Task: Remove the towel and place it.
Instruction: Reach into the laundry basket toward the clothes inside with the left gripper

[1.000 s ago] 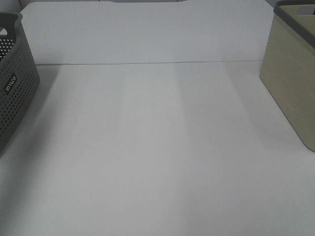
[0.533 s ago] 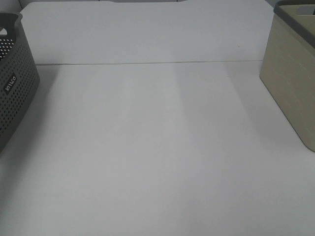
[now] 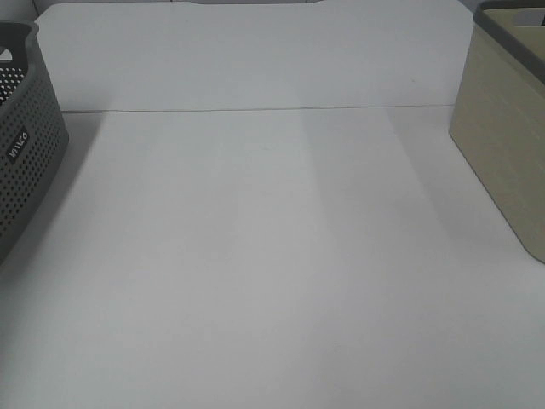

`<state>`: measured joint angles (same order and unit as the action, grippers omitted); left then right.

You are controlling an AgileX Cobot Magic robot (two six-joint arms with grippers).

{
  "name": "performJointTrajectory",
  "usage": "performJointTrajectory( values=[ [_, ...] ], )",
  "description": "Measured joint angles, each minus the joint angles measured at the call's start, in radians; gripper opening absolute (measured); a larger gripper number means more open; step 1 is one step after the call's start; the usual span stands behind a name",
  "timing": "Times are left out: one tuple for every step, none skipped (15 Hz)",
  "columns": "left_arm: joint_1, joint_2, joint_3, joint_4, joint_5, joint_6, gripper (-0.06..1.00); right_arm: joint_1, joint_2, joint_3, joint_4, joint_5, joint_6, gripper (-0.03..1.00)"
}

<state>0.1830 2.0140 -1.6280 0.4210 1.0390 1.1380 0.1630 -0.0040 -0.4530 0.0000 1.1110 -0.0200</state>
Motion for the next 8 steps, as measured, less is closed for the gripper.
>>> performJointTrajectory(
  values=[
    [0.000,0.023,0.000,0.012,0.004,0.001,0.84,0.000,0.000,0.000,0.000,0.000,0.000,0.69],
    [0.000,0.041,0.000,0.025,0.006,0.000,0.83,0.000,0.000,0.000,0.000,0.000,0.000,0.69],
    [0.000,0.053,0.000,0.029,0.006,-0.002,0.83,0.000,0.000,0.000,0.000,0.000,0.000,0.69],
    [0.000,0.059,0.000,0.031,0.006,-0.004,0.82,0.000,0.000,0.000,0.000,0.000,0.000,0.69],
    [0.000,0.064,0.000,0.032,0.006,-0.004,0.79,0.000,0.000,0.000,0.000,0.000,0.000,0.69],
    [0.000,0.066,0.000,0.033,0.006,-0.004,0.75,0.000,0.000,0.000,0.000,0.000,0.000,0.69],
    [0.000,0.066,0.000,0.033,0.006,-0.004,0.63,0.000,0.000,0.000,0.000,0.000,0.000,0.69],
    [0.000,0.066,0.000,0.033,0.006,-0.004,0.56,0.000,0.000,0.000,0.000,0.000,0.000,0.69]
  ],
)
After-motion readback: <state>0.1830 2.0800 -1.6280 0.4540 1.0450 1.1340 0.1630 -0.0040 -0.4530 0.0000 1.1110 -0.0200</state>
